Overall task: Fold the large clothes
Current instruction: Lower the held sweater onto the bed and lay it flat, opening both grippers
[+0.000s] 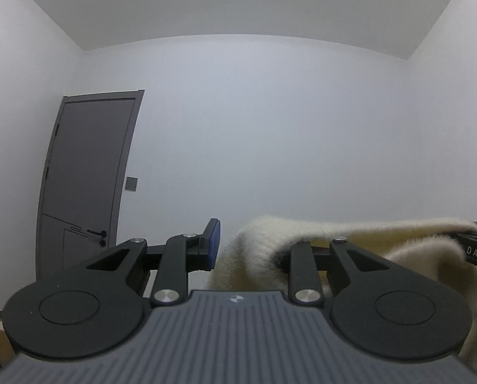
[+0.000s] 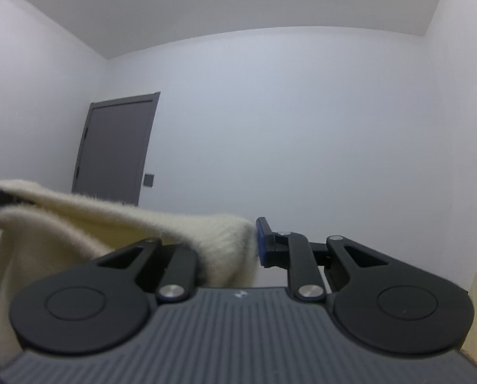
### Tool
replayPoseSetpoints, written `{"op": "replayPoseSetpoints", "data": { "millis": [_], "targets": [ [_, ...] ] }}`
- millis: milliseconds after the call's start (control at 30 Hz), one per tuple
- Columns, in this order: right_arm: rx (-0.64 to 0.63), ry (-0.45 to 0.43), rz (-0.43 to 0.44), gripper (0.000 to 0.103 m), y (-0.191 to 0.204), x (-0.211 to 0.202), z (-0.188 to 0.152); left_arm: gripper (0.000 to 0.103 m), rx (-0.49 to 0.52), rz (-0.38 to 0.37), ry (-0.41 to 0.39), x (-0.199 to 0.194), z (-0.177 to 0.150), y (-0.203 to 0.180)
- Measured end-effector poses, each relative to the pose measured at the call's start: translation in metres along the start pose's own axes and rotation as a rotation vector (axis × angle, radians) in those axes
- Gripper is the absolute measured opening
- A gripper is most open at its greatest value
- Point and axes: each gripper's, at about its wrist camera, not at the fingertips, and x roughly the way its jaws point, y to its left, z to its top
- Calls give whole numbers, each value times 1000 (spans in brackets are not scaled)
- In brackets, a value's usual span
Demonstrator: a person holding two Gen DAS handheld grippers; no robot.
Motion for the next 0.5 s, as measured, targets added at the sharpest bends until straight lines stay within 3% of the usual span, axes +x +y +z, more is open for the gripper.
{"op": "replayPoseSetpoints", "data": {
  "millis": [133,267,500],
  "targets": [
    [3,26,-14,19,-2,44,6,37,-5,1,64,55,2,6],
    [6,140,-32,19,-4,115,-34,40,-19,13,173,131,-44,14],
    [18,352,-54,20,-3,266,-180,40,-59,36,389,283,-182,33]
  ]
}}
